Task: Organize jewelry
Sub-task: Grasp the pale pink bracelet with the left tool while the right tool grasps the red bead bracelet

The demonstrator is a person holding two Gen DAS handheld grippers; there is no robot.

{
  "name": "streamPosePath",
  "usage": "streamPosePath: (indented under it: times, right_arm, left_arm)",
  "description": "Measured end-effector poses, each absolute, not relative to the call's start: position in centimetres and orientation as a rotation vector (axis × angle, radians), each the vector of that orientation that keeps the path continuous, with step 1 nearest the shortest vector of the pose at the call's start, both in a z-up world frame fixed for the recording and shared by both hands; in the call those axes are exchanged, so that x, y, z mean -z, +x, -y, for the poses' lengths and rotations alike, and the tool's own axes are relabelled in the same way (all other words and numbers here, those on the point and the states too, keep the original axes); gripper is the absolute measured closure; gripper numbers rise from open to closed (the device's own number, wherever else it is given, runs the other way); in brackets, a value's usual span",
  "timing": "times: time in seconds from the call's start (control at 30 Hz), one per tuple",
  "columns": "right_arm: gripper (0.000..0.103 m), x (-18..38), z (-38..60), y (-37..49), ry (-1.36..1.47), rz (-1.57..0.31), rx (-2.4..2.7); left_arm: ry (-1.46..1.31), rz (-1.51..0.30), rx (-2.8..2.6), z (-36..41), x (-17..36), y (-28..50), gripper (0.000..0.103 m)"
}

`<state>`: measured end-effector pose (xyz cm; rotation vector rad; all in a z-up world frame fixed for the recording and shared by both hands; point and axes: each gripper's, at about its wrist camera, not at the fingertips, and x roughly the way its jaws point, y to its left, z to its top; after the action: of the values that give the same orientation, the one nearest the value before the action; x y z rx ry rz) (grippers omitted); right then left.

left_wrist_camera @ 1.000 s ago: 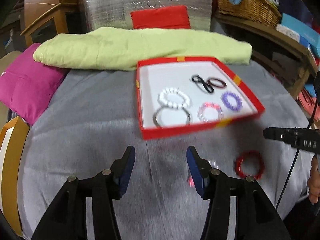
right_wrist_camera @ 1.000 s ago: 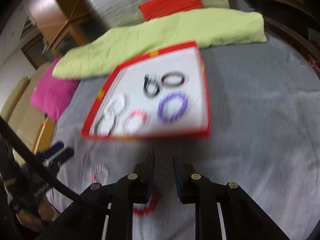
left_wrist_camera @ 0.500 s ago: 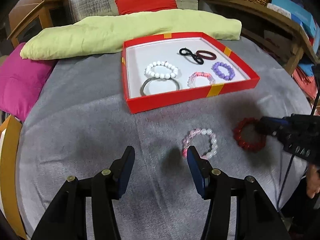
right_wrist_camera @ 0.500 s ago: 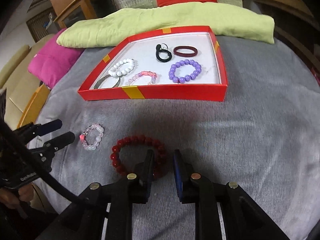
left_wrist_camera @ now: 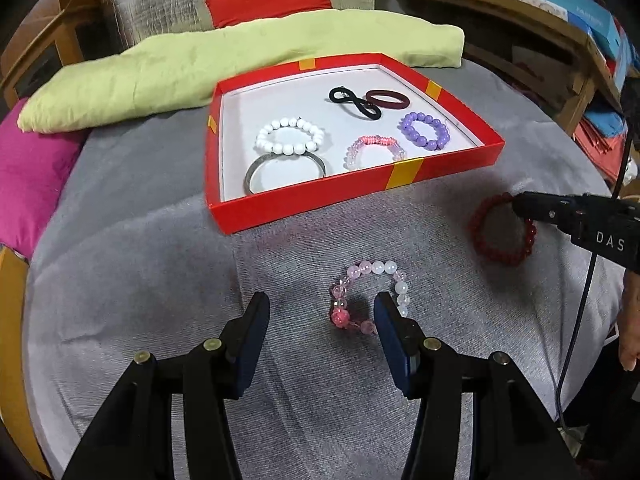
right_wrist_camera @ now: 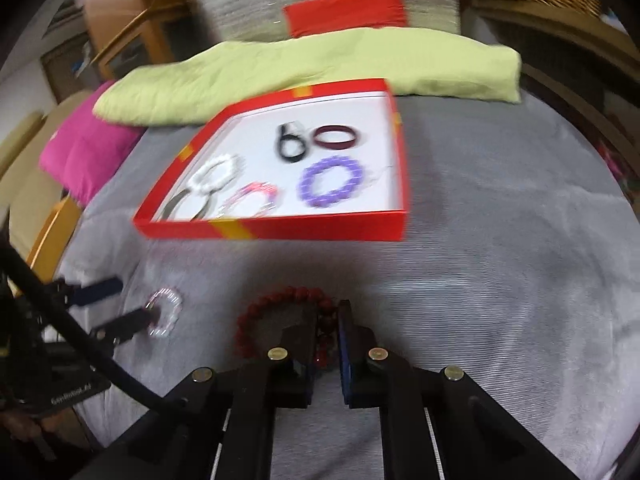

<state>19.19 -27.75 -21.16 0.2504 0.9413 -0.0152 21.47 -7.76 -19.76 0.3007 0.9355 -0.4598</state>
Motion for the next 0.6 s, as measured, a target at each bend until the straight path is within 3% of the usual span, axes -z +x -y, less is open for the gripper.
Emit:
streamPosePath:
  times: [0.33,0.47,0.6]
  right_arm:
    - [0.092,22.1,27.8,19.3,0.273,-0.994,0.013]
    - [0.092,22.2,27.4,19.4,0.241,-0.994,0.021]
    - [0.093,22.2,26.4,19.4,0.182,-0.982,-0.001]
  left_arm:
    - [0.306,-0.956,0.500,8.8,20.9,21.9,0.071]
    - [0.292,-0.952,0.494,8.7,21.0,22.1,0.091]
    - [0.297,-0.940,0.477,8.6,20.8,21.9,0.094]
